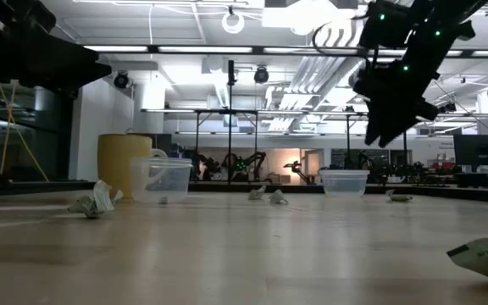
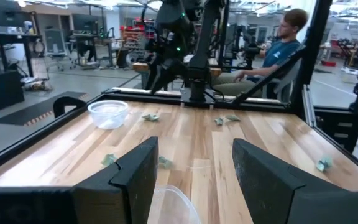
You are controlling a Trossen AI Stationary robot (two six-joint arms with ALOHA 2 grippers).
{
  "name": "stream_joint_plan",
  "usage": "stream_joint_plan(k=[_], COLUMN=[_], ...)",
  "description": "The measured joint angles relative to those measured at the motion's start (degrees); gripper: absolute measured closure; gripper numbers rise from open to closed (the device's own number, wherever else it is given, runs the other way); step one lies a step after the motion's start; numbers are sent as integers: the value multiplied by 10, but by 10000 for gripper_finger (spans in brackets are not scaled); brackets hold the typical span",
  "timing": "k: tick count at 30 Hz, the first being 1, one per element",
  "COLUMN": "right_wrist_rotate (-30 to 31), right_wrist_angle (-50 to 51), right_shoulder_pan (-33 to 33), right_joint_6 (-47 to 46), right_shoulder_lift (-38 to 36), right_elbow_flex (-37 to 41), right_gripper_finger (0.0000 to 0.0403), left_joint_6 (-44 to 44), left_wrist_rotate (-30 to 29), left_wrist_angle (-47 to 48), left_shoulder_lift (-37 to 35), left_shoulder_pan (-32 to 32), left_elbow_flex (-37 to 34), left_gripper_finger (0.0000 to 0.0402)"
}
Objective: Pick and place Stevia / Truvia into bins
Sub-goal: Put the stevia packet into the top transparent container
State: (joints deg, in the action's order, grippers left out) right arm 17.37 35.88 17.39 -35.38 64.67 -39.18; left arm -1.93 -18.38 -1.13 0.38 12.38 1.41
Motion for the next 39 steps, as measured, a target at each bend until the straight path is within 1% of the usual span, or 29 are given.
stream_joint_plan(k=[5,6,11,15,18,26,30,34,39], right_wrist_rotate=[-41,-39,9,10,10,25,31,34,31], right_wrist_angle=[41,48,51,10,1,-2,-4,-15,-24], right_shoulder_pan=[8,10,14,27,31,33,33,32,32], right_joint_6=[-19,-19,-10,-19,-18,-22,-36,-45,-42], right_shoulder_lift=[42,50,85,106,126,186,214,231,233], right_elbow_flex=[0,0,0,0,0,0,0,0,0], right_gripper_finger=[230,232,246,251,247,207,196,198,221], left_joint_6=[4,4,2,6,6,6,16,17,17], left_wrist_rotate=[-5,-7,-7,-9,-9,-9,-9,-9,-9], left_wrist_angle=[0,0,-3,-24,-27,-20,-19,-19,-19], left_shoulder_lift=[0,0,0,0,0,0,0,0,0], left_shoulder_pan=[0,0,0,0,0,0,0,0,0], left_elbow_flex=[0,0,0,0,0,0,0,0,0], left_gripper_finger=[160,160,160,160,160,160,160,160,160])
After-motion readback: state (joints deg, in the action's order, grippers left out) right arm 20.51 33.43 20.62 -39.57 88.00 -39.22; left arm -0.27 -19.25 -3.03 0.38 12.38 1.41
